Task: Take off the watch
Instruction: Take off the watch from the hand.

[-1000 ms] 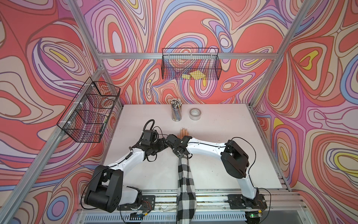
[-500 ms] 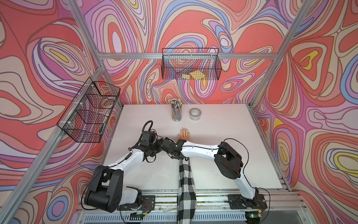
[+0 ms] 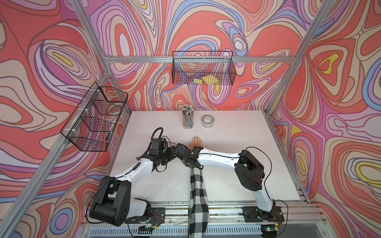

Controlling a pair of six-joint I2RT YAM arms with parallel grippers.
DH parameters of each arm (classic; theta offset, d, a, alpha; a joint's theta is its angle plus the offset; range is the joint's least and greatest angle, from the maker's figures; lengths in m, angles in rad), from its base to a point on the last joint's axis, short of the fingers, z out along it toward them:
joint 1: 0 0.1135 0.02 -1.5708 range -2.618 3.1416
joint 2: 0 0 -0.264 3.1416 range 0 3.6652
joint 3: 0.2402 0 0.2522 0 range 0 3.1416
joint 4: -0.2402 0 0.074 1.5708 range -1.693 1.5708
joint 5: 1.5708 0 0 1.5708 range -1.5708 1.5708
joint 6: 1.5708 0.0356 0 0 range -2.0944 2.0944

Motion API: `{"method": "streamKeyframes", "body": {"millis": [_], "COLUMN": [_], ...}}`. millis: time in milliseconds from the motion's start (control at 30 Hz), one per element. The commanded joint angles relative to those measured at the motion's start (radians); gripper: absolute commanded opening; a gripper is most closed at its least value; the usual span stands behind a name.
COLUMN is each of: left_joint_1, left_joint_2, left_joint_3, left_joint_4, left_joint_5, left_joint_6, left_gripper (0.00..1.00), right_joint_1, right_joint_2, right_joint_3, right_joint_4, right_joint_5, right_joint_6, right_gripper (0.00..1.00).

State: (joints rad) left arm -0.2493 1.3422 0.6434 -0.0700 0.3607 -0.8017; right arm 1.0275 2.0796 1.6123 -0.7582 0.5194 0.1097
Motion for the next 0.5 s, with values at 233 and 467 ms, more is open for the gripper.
{"method": "streamKeyframes", "body": {"millis": [233,467], "left_joint_1": [-0.013,-0.018], "left_joint_2": [0.027,0.025], "left_joint_3": [-0.016,-0.007], "left_joint_4": [0.07,0.069], "left_joint_5": [0.068,0.062], "left_joint_6": [-0.045,-0.039], "left_gripper": [0.84,0.83], "right_joint_1": [-0.036,-0.072], "right_joint_2": [-0.156,-0.197], "right_joint_3": [-0.119,-0.169], "right_joint_4": [0.18,0.181], "right_joint_5": [-0.093,-0.066], "right_joint_6": [0.109,0.217], "right_gripper": [0.0,0.0]}}
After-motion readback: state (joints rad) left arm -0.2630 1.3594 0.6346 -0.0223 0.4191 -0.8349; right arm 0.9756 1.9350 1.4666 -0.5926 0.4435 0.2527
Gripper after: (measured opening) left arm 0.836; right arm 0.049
